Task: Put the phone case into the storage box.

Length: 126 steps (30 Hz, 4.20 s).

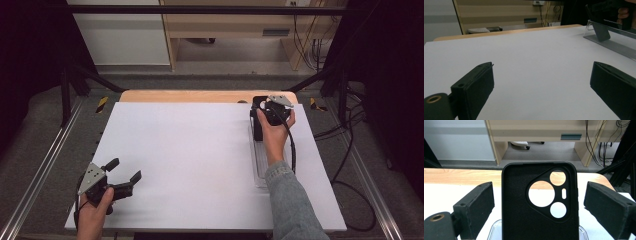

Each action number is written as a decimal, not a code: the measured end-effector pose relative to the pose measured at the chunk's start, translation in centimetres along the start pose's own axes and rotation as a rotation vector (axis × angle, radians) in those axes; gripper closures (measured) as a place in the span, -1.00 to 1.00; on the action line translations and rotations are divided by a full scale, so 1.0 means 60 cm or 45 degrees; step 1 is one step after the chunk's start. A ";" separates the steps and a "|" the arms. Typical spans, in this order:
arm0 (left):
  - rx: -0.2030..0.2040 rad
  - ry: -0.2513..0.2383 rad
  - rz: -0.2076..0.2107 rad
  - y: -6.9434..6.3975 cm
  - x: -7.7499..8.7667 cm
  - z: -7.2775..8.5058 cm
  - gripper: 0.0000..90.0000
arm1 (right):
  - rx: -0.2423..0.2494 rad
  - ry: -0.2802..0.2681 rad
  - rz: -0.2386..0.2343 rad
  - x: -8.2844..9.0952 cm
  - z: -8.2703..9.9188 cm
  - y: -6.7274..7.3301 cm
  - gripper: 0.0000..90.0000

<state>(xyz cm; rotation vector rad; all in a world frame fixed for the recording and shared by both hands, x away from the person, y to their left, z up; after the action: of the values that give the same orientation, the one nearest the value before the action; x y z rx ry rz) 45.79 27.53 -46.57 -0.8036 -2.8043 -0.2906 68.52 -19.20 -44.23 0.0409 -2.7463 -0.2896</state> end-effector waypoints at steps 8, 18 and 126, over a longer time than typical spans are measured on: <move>0.001 0.000 -0.001 0.000 0.000 0.000 -0.88 | -0.001 -0.006 -0.006 0.004 -0.002 0.001 -0.79; 0.000 0.001 -0.001 0.000 0.000 0.000 -0.88 | -0.003 -0.001 -0.007 0.009 -0.004 0.002 -0.79; 0.021 0.005 -0.023 0.005 0.000 0.004 -0.93 | -0.025 -0.086 -0.251 0.145 -0.074 0.032 -0.81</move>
<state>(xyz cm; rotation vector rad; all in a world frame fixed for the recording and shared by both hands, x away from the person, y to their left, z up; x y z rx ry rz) 45.92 27.83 -46.74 -0.7730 -2.8077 -0.2718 62.11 -18.80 -36.62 0.3034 -2.8096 -0.3779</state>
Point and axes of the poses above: each handheld gripper's, and its own axes: x roughly backward along the jaws, z roughly out of its underside, y roughly to its left, the point moved 6 cm from there along -x, roughly forward along the jaws, and after that the axes turned 11 degrees about -x, right-handed, at the moved point
